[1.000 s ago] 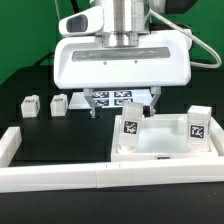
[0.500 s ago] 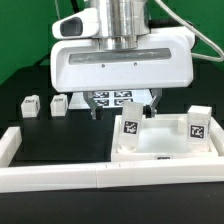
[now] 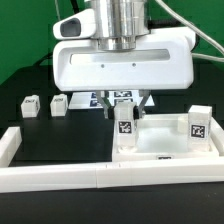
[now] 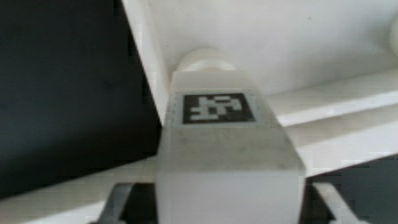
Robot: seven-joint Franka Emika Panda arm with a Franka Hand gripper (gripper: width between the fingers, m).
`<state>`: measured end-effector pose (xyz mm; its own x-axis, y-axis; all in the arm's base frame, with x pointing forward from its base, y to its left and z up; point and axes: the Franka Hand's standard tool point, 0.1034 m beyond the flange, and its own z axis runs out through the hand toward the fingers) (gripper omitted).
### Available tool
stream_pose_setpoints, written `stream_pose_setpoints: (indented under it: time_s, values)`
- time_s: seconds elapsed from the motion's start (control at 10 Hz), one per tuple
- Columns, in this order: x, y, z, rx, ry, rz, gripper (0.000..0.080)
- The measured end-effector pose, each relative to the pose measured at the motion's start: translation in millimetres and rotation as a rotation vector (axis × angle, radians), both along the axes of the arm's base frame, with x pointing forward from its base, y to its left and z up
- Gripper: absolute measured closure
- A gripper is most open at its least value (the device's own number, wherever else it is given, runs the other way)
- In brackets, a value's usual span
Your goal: Assemble square table
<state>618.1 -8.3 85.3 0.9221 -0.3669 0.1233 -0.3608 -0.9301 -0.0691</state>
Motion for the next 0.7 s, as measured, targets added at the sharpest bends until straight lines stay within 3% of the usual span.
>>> stream_pose_setpoints:
  time_s: [0.3, 0.7]
  values:
    - [0.4, 0.9, -0.9, 0.032, 0.001, -0.236, 0.0509]
    - [2.3, 0.3, -1.6, 0.137, 0.032, -0.769, 0.0509]
